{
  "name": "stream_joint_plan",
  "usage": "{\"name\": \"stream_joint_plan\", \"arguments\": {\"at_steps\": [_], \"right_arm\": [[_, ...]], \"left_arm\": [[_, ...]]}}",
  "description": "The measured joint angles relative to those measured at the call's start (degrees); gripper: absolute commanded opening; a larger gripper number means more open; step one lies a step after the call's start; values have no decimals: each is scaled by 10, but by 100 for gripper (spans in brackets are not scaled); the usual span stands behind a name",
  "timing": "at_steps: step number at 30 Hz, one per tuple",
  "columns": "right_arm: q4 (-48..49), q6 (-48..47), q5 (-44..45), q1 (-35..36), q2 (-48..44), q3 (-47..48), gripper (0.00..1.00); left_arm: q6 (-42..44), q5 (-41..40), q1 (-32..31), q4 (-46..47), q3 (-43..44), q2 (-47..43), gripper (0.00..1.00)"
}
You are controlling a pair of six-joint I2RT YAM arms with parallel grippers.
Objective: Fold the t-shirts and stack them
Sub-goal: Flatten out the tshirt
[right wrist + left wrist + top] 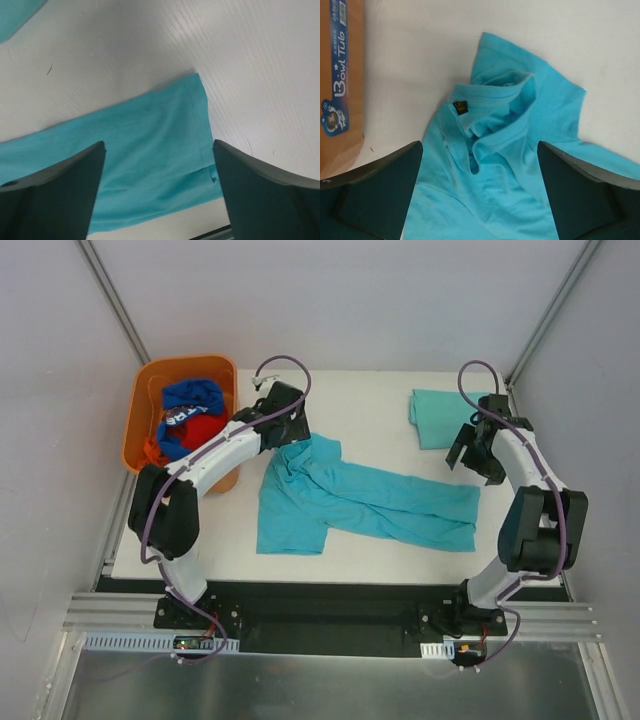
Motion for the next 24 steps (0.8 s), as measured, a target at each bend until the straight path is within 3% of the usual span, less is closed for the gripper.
{"name": "stream_joint_plan", "arguments": {"at_steps": [7,13,17,21,24], "right_arm": [[9,16,25,-1,-164,-72,97],[8,64,74,-3,-416,-167,97],[-20,89,107,-5,-534,-229,97],[-38,97,118,-6,-598,-284,97],[-52,97,118,-6,-614,-313,97]], "left_arm": [[1,33,-39,-5,-59,-152,99],[-27,77,-82,5,-243,-414,99],[-71,116,-83,0,-393,-545,99],[-126,148,-83,-18,-514,-609,99],[-165,149,-83,-30,-563,-607,98]]}}
